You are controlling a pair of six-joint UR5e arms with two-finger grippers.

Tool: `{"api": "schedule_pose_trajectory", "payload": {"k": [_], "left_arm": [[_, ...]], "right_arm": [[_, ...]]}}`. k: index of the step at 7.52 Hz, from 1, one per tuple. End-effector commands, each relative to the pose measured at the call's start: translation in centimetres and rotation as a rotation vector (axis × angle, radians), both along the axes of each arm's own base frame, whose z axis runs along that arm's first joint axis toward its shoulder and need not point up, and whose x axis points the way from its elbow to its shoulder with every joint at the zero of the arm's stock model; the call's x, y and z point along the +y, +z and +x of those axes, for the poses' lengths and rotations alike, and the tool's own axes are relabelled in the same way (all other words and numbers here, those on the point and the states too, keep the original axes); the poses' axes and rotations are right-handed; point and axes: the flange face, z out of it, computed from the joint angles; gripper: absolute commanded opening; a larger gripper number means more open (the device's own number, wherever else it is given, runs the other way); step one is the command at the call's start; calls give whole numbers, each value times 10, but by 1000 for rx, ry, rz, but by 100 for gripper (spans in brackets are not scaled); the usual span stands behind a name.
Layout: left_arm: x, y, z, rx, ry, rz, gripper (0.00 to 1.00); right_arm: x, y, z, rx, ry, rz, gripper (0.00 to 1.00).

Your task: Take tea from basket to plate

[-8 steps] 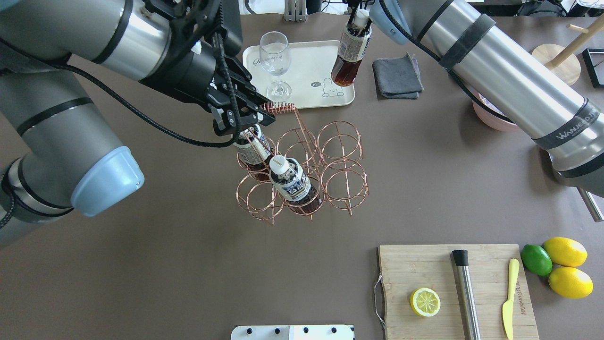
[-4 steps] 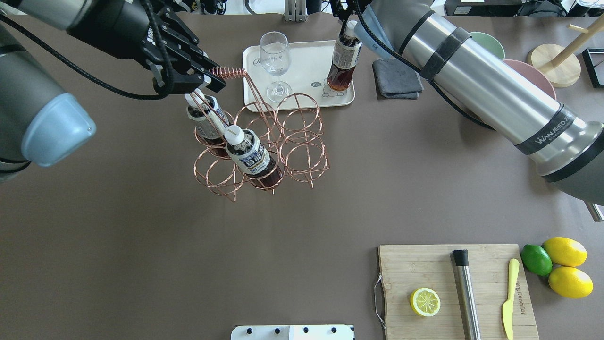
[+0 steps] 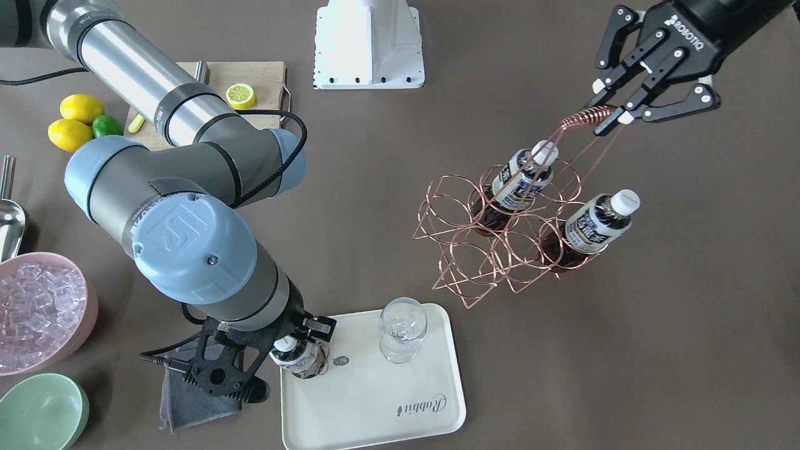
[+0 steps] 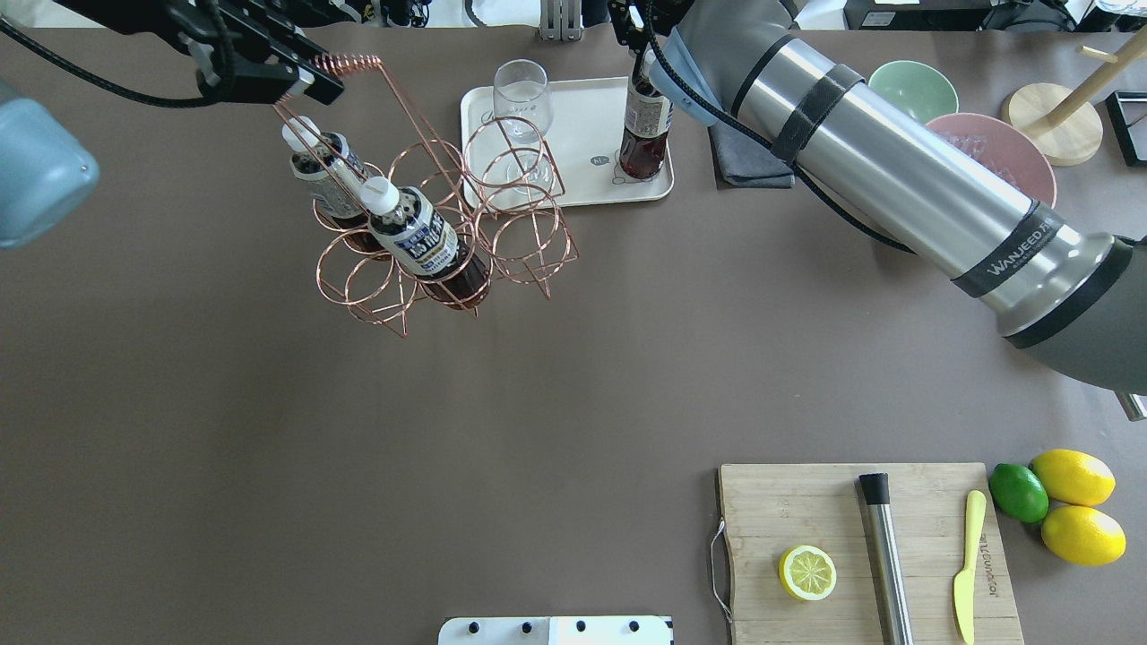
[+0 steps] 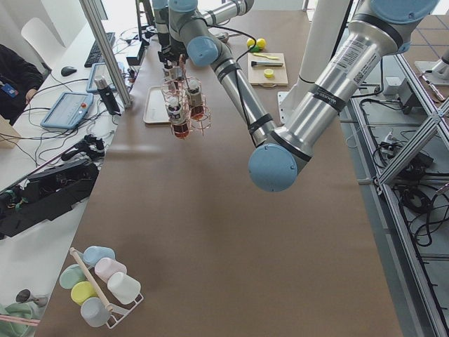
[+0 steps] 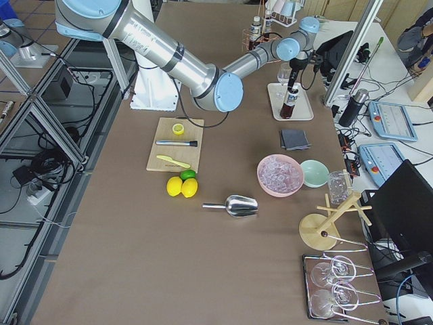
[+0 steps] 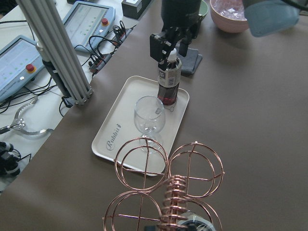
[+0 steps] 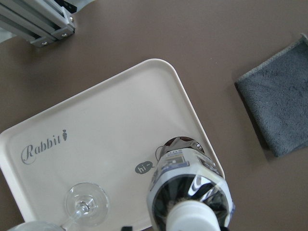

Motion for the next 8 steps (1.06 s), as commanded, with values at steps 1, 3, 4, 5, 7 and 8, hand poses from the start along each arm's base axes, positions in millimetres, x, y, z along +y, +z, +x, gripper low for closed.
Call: {"api": "schedule_pose_trajectory", "payload": {"k": [1,3,4,5,7,8], "left_arm": [[-38,35,-59,-76,-86,-118,0],[-78,77,-92,-138,-116,-189,0],[-93,92,-100,-150,-134,-230,0],[-104,107,-117,-158,-152,-251,0],[-139,123,-124,-271,-125,-137,0],[-148,143,-119,-319,-88,-104,0]], "right_arm": [[4,-26,58,-41,-13,-5,100],[75,23,153,-50,-31,36,100],[129,68,198,-26,-74,75,100],[171,112,238,-3,-99,98,100],[228,207,320,54,-150,135,100],[236,239,353,73,-154,132,100]]}}
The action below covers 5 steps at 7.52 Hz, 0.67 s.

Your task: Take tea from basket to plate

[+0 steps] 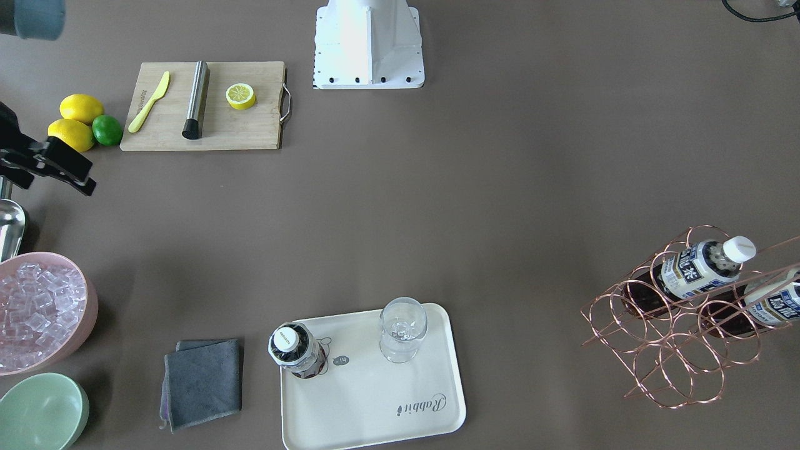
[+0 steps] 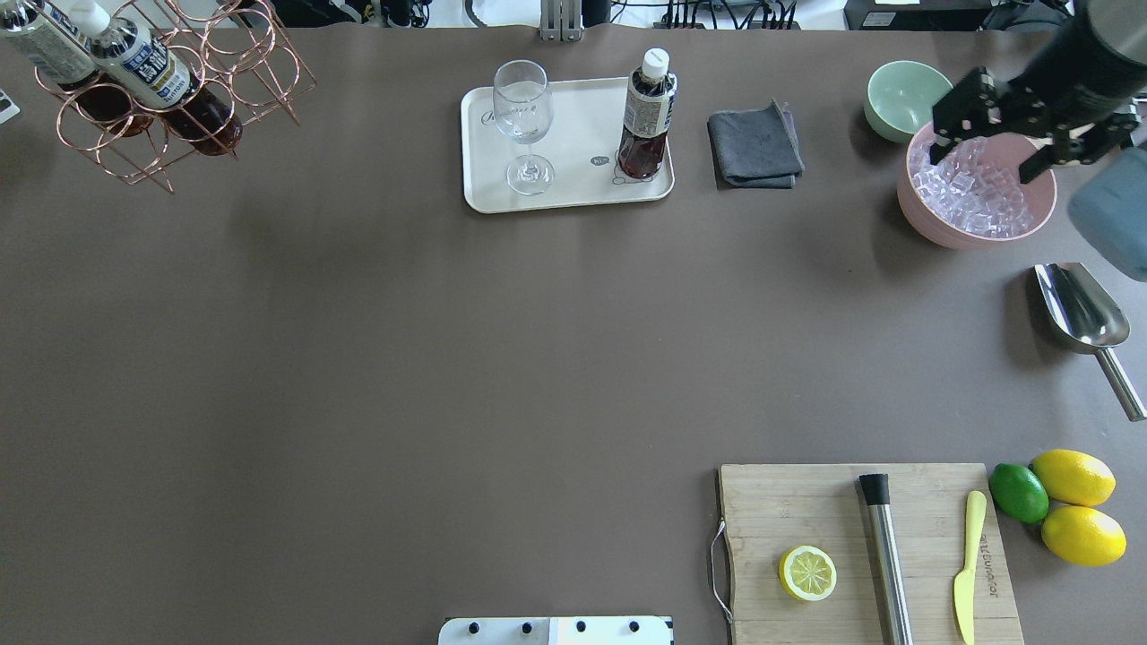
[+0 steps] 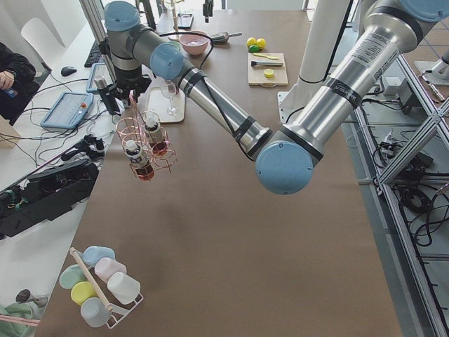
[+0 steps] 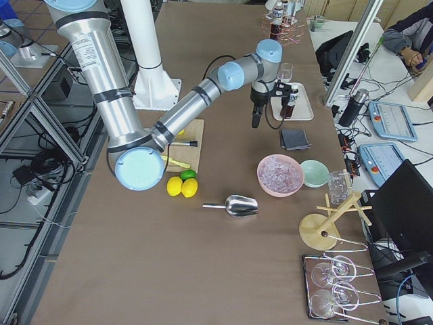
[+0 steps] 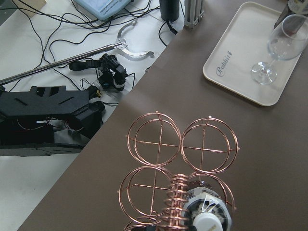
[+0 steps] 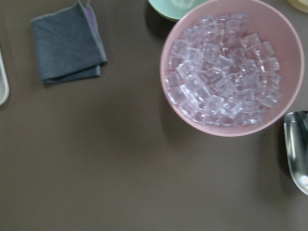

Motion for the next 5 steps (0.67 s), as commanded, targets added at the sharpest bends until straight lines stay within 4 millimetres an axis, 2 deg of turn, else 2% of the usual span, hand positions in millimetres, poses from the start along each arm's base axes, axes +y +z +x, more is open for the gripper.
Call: {"api": "schedule_pose_trajectory", "payload": {"k": [1,2,3,4,5], "left_arm": [[-40,54,3,-134,104,68,0],[-44,61,1,-150,134,98,0],[-43,67,2,-163,160,121,0],[-44,71,2,-171,179,140,0],[-47,78,4,-177,197,147,0]], "right_arm": [[63,122,93,72,-89,11,100],[85,163,116,92,-154,23,100],[87,182,128,97,-144,-7,100],[78,202,128,103,-143,-44,100],[78,209,124,109,-153,-58,100]]}}
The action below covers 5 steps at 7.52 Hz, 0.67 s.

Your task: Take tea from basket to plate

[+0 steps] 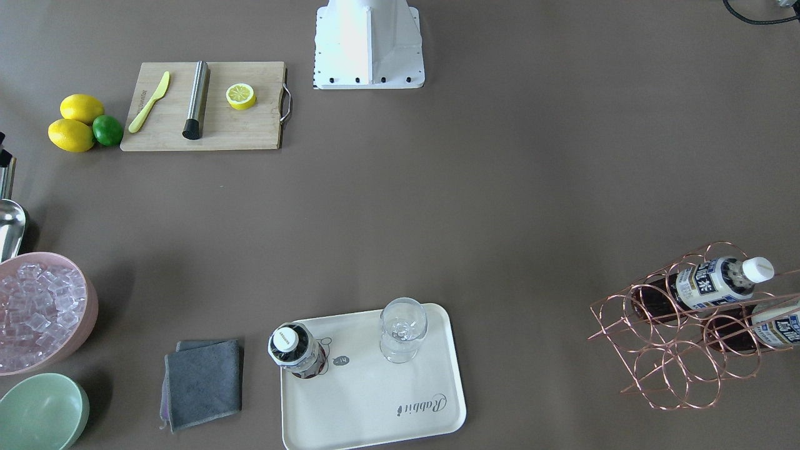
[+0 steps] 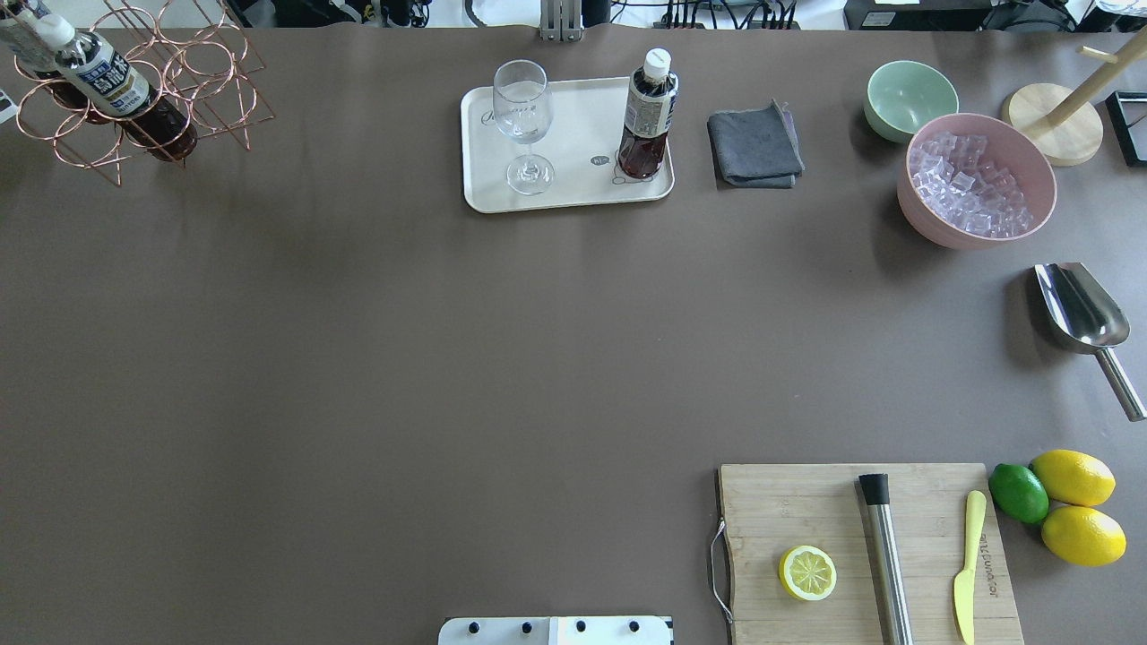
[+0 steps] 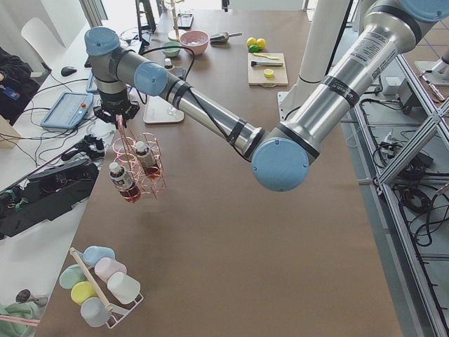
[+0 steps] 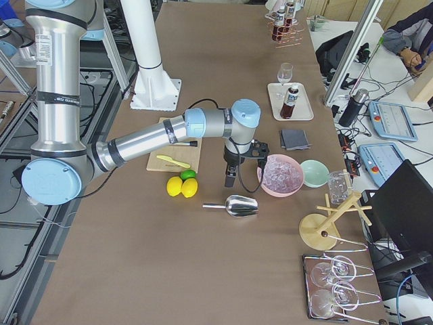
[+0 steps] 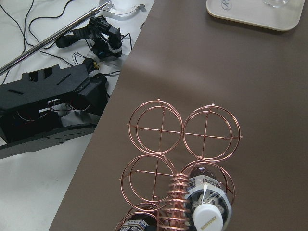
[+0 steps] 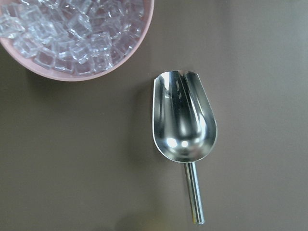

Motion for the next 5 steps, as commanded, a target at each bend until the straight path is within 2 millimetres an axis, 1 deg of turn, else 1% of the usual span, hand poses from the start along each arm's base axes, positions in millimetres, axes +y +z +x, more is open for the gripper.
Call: {"api": "schedule_pose_trajectory", "payload": {"k": [1,2,3,5], "left_arm": [[-10,16,7,-22,69,98,0],[-11,32,8,-23,79,131,0],[-9,47,7,-23,81,135,0],[-14,59,9,-25,84,151,0]], "right_arm": [[3,31,8,16,1,-53,100],[2,49,5,21,-5,-94,100],[-3,45,3,18,-5,-84,100],[-5,39,4,9,4,-74,100]]}}
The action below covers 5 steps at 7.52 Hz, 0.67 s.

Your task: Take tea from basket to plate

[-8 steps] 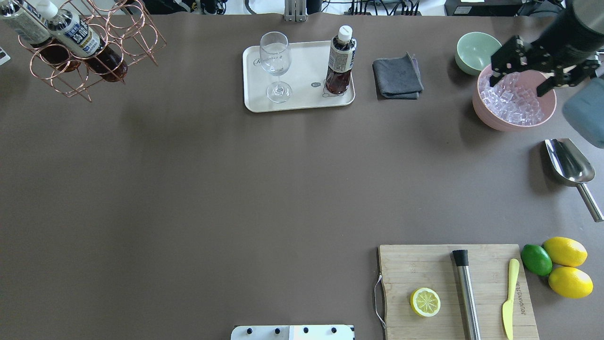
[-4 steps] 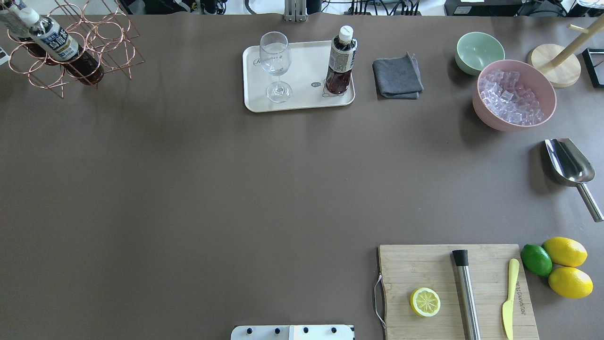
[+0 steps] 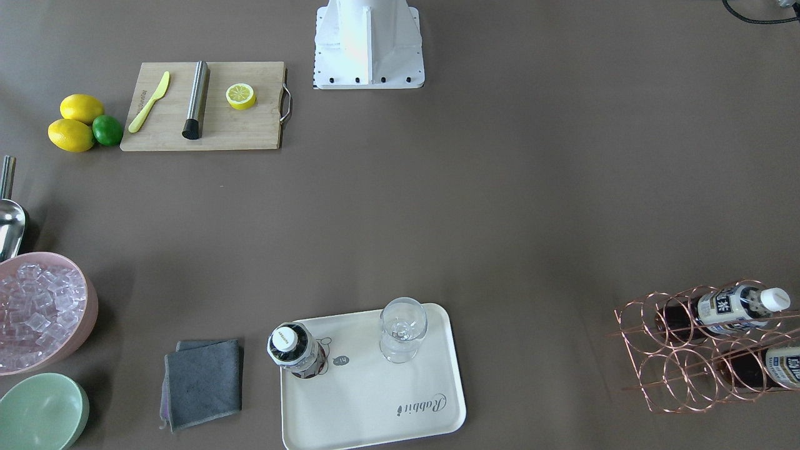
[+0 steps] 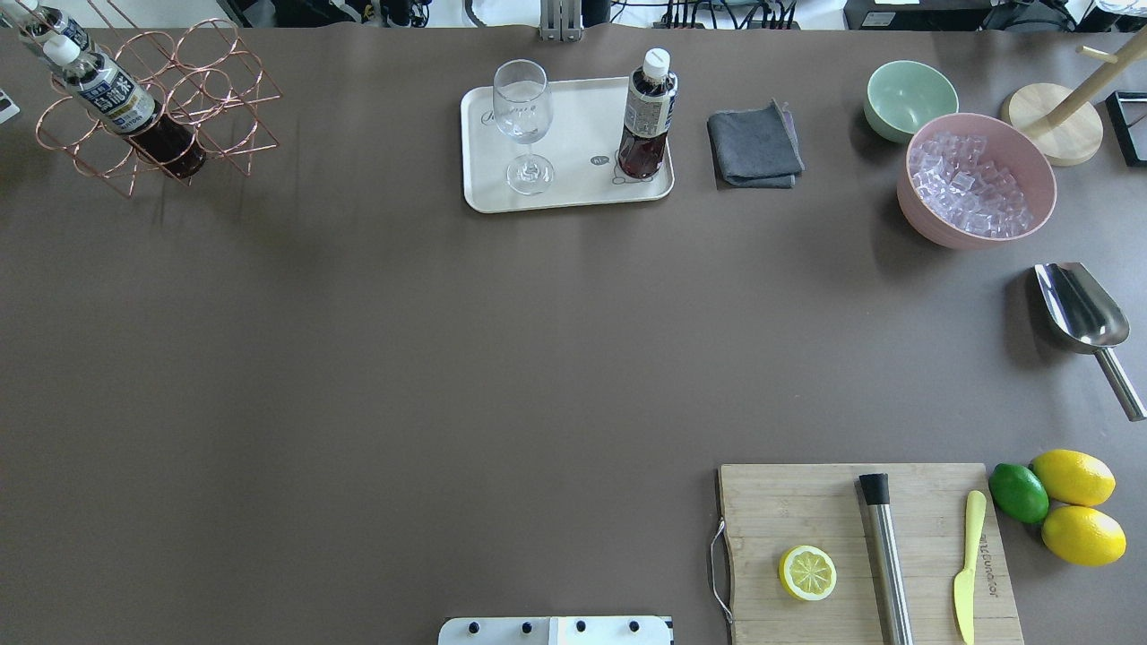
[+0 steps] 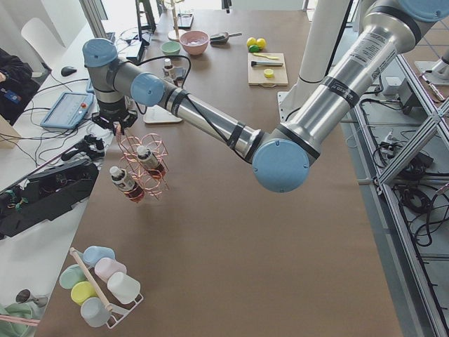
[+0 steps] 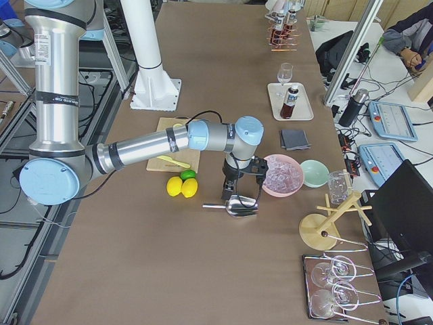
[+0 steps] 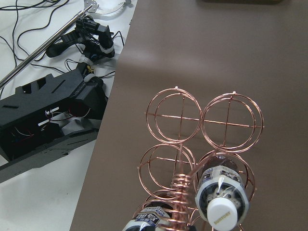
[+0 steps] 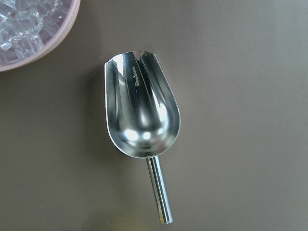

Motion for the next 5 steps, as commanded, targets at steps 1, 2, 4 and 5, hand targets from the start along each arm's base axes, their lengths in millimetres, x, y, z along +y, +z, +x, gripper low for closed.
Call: {"api": "schedule_pose_trajectory", "payload": {"k": [1,2,4,5], "left_arm": [[-2,18,1,-4,13,24,0],[-1,27,4,-10,28,27,0],[1,37,11,-8,39,48,0],[1,37,16,-8,44,47,0]], "right_arm": [[-11,-14,2,1,13,31,100],[-17,-12,3,18,11,39,100],[-17,-3,8,46,10,41,100],[-23,11,15,46,14,95,100]]}}
